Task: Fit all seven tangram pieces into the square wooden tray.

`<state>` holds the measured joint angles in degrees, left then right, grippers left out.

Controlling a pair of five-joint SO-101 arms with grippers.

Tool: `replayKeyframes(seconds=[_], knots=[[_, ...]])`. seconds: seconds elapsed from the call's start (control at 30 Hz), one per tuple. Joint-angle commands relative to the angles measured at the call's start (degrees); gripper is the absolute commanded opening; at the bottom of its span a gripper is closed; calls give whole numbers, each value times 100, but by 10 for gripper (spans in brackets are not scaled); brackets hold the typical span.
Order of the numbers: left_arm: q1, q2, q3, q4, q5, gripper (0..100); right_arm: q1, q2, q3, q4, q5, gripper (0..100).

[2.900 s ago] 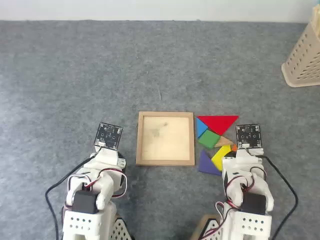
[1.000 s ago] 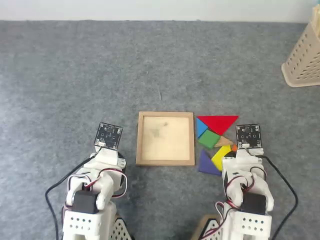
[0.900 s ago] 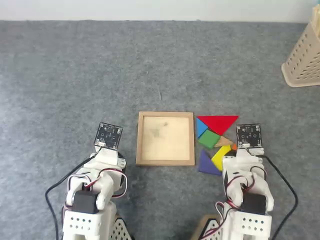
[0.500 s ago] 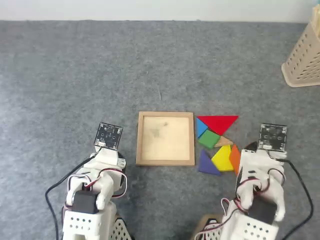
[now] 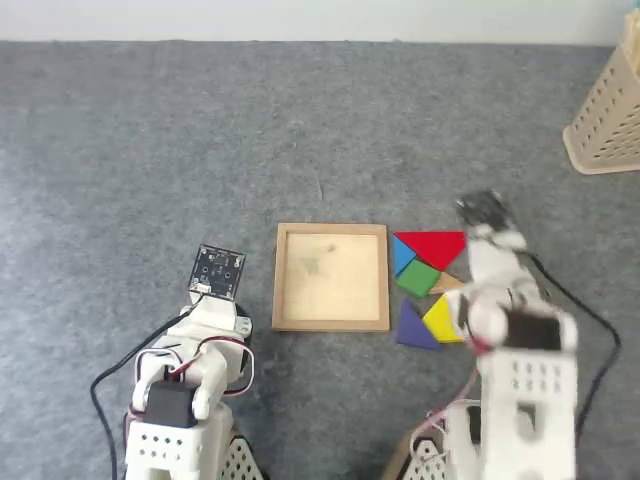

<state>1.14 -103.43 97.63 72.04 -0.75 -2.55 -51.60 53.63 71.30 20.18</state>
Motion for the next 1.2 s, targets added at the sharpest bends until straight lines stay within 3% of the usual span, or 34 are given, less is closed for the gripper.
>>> replayKeyframes(seconds=[0.0, 0.2, 0.43, 0.83, 1.03, 1.17], knots=[[-9, -123, -110, 35, 35, 12, -699, 1631, -1266, 92, 185, 152], [-18, -123, -110, 35, 35, 12, -1349, 3292, -2365, 92, 1090, 225], [-18, -123, -110, 35, 35, 12, -1385, 4004, -2760, -31, 2497, 278], [-9, -123, -110, 35, 35, 12, -576, 5525, -2769, -1297, 4035, 278], [-18, -123, -110, 35, 35, 12, -444, 5965, -2778, -1780, 4114, 278], [-18, -123, -110, 35, 35, 12, -338, 6141, -3068, -1868, 3771, 277]])
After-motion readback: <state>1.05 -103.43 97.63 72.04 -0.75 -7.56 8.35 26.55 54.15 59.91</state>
